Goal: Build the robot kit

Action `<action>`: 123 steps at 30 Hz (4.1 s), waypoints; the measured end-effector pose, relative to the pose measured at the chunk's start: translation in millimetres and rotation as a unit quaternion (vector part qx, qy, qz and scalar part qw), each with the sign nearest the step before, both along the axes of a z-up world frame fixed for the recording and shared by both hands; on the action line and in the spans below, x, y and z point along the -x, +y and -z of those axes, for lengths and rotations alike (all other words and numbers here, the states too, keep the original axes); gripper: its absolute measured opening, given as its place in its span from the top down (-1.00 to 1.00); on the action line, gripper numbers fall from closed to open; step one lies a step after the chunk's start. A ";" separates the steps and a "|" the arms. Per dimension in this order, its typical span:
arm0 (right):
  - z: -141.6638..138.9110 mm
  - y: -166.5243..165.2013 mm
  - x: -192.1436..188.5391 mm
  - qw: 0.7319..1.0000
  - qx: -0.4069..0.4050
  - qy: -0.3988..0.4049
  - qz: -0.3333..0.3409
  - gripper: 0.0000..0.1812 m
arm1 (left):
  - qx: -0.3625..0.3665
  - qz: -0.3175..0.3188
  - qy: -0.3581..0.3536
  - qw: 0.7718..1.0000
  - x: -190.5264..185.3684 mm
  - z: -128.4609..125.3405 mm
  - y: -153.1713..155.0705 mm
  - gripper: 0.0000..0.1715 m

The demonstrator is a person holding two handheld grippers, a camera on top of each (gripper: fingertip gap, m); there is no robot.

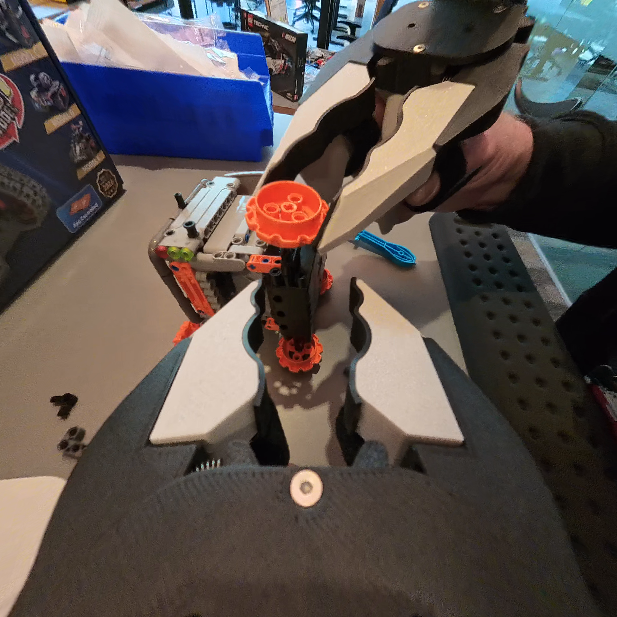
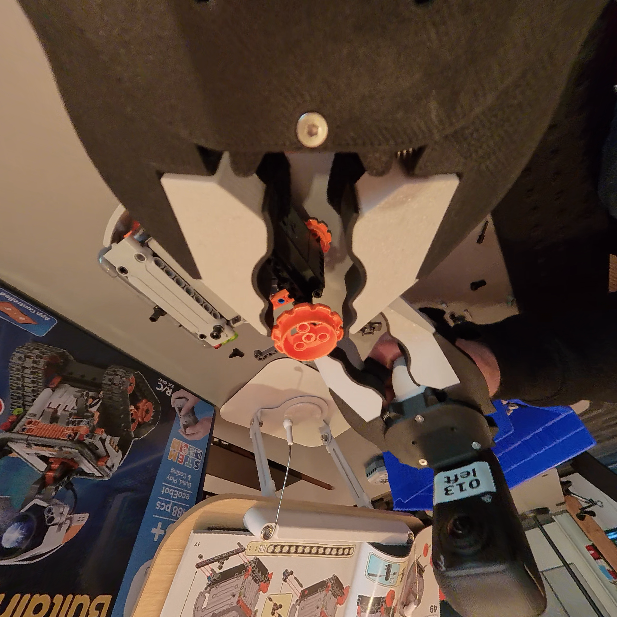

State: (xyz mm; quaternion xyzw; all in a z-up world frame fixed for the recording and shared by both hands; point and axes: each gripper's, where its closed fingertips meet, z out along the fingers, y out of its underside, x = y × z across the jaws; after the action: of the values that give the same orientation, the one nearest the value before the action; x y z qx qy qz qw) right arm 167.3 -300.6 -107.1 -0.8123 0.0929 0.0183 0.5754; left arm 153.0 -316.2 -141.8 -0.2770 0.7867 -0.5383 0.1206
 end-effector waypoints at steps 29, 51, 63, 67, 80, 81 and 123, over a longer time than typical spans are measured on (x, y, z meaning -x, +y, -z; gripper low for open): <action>2.1 -7.9 1.1 0.996 0.027 0.046 0.068 0.57 | -0.006 -0.046 -0.044 0.998 -10.9 16.0 -13.8 0.70; 6.2 -15.9 1.2 0.975 0.205 0.068 0.053 0.58 | -0.008 -0.040 -0.067 0.997 -10.6 13.1 -20.0 0.67; 7.3 -24.4 0.5 0.968 0.200 0.100 0.114 0.58 | -0.011 -0.044 -0.076 0.996 -11.7 13.1 -27.7 0.70; 7.3 -26.9 0.1 0.966 0.191 0.088 0.152 0.58 | -0.013 -0.050 -0.081 0.995 -12.3 13.1 -29.2 0.70; 7.3 -30.5 -1.1 0.961 0.207 0.064 0.173 0.58 | 0.012 0.037 -0.164 0.986 -6.3 -38.6 -19.6 0.31; 7.5 -29.5 -0.8 0.961 0.206 0.066 0.171 0.57 | 0.016 0.053 -0.153 0.987 -4.3 -36.4 -22.1 0.33; 7.4 -34.5 1.7 0.964 0.147 0.060 0.213 0.57 | -0.037 0.087 -0.126 0.987 -12.6 -20.8 -35.5 0.46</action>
State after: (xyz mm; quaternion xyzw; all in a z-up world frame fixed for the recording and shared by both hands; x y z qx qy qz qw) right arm 165.7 -335.1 -114.5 -0.8470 0.2996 -0.0693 0.4337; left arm 165.5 -351.6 -120.9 -0.1322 0.8057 -0.5481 0.1816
